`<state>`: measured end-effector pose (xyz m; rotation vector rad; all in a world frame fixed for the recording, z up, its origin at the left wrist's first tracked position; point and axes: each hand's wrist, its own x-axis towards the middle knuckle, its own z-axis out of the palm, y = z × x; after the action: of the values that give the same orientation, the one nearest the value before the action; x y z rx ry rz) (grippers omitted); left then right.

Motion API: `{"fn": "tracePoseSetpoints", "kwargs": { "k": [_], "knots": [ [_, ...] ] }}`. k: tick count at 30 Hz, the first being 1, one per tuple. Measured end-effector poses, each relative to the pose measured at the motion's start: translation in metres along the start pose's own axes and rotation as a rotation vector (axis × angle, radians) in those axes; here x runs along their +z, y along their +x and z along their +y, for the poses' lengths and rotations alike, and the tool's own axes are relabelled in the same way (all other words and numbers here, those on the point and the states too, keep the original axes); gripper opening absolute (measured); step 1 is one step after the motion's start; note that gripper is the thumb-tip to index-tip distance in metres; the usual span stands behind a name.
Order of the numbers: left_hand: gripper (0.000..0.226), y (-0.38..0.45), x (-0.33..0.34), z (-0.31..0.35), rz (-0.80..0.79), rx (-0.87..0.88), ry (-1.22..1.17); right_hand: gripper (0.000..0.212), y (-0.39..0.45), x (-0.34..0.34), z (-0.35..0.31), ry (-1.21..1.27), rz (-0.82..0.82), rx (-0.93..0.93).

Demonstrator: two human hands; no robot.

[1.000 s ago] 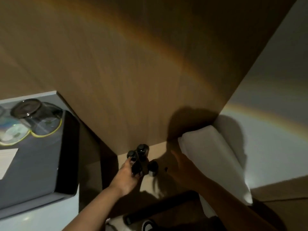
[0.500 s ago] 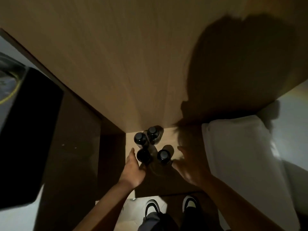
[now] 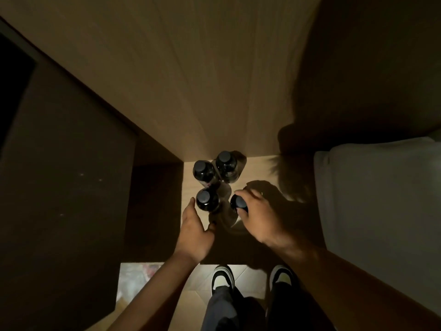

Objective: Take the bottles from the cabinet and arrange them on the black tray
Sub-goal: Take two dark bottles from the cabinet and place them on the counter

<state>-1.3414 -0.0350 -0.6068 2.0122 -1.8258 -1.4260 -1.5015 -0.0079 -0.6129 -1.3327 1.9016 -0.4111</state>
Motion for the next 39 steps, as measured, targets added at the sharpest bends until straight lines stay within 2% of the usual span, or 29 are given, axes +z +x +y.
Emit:
{"fn": "tracePoseSetpoints", "kwargs": {
  "k": [4,8,13,18,20,23,28,32,35,37,39],
  "knots": [
    [0.081,-0.012,-0.003,0.004,0.061,0.028,-0.003,0.041,0.003,-0.004,0.003,-0.034,0.044,-0.001],
    [0.080,-0.025,-0.002,0.012,0.195,0.194,0.034,0.034,0.004,-0.030,0.010,-0.003,0.134,0.007],
    [0.086,-0.025,0.018,0.025,0.081,0.314,0.100,0.034,0.006,-0.040,0.023,-0.192,0.067,-0.089],
    [0.083,-0.016,0.033,0.029,0.006,0.299,0.083,0.040,0.013,-0.025,0.017,-0.332,-0.001,-0.244],
    [0.082,-0.016,0.035,0.024,0.004,0.265,0.033,0.043,0.013,-0.017,0.017,-0.352,-0.028,-0.247],
    [0.083,-0.018,0.031,0.017,-0.012,0.205,-0.055,0.042,0.014,-0.022,0.019,-0.249,-0.020,-0.151],
    [0.092,-0.024,0.014,0.017,-0.087,0.184,-0.205,0.035,0.001,-0.055,0.013,-0.075,-0.057,-0.110],
    [0.102,-0.030,0.001,0.022,-0.135,0.265,-0.249,0.029,-0.015,-0.092,-0.003,0.174,-0.116,-0.168],
    [0.109,-0.028,-0.004,0.023,-0.180,0.335,-0.261,0.034,-0.014,-0.104,-0.025,0.275,-0.193,-0.210],
    [0.103,-0.025,-0.008,0.022,-0.187,0.356,-0.266,0.039,-0.009,-0.100,-0.040,0.290,-0.256,-0.226],
    [0.083,-0.022,-0.012,0.016,-0.172,0.328,-0.281,0.036,-0.005,-0.089,-0.050,0.297,-0.274,-0.233]
  ]
}}
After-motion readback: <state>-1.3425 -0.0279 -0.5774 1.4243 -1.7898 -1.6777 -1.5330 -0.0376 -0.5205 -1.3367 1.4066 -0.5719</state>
